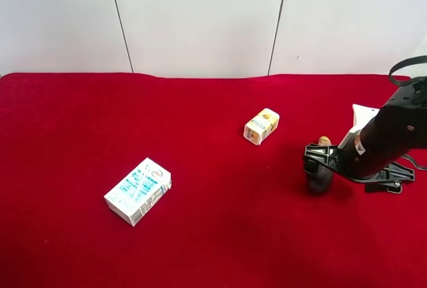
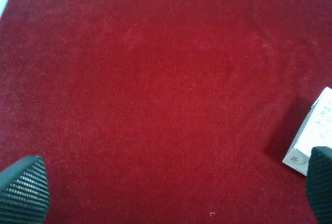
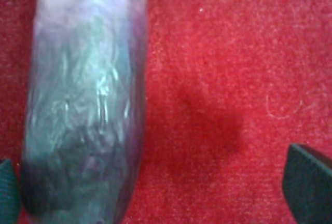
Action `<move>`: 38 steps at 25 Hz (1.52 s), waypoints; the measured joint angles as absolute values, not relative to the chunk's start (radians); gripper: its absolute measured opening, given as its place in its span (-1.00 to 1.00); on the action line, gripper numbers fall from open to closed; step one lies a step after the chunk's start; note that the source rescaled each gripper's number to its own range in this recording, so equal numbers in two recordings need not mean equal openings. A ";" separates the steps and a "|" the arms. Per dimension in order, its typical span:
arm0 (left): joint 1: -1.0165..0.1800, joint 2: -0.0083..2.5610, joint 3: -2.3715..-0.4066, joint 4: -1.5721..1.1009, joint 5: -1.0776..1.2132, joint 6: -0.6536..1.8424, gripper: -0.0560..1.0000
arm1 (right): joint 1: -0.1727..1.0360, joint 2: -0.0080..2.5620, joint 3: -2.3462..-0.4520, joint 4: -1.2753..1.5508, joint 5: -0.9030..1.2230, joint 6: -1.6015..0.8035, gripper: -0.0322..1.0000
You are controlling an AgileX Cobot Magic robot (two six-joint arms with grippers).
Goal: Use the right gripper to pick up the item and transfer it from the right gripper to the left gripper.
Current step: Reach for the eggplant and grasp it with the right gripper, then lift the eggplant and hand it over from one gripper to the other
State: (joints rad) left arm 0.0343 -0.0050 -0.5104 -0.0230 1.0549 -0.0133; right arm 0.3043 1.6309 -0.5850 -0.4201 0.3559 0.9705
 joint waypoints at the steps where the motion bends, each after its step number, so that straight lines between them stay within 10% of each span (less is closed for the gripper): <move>1: 0.034 -0.005 -0.510 -0.023 1.055 -0.013 1.00 | 0.304 1.631 -0.585 -0.425 0.356 0.971 1.00; 16: 0.034 -0.005 -0.510 -0.023 1.055 -0.013 1.00 | 0.304 1.631 -0.585 -0.467 0.363 0.971 1.00; 19: 0.034 -0.005 -0.510 -0.023 1.055 -0.013 1.00 | 0.304 1.631 -0.585 -0.467 0.376 0.971 0.66; 26: 0.034 -0.005 -0.510 -0.023 1.055 -0.013 1.00 | 0.304 1.631 -0.585 -0.434 0.384 0.972 -0.82; 38: 0.034 -0.005 -0.510 -0.023 1.055 -0.013 1.00 | 0.304 1.631 -0.585 -0.457 0.435 1.068 -0.89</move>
